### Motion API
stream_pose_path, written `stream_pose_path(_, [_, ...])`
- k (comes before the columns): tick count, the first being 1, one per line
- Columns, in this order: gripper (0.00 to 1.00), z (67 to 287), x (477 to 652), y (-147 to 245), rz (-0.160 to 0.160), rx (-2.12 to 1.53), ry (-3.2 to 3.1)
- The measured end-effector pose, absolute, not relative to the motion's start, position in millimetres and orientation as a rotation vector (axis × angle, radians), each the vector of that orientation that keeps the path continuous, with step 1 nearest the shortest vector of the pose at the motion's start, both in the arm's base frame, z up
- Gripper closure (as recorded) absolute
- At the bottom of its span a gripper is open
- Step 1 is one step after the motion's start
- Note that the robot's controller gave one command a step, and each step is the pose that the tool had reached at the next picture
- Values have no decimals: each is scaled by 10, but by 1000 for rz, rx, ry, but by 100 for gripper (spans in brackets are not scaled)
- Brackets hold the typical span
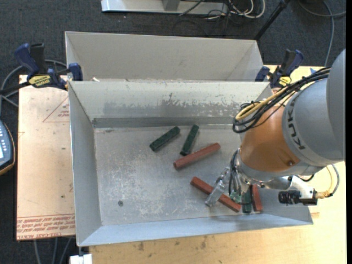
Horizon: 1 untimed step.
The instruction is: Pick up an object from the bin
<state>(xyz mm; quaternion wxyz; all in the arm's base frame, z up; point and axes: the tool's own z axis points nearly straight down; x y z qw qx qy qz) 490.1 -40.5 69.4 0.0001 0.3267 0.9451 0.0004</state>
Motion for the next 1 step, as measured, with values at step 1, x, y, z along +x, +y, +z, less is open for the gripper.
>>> stream_pose_path(1, [100, 727, 4903, -404, 1, 1024, 2971])
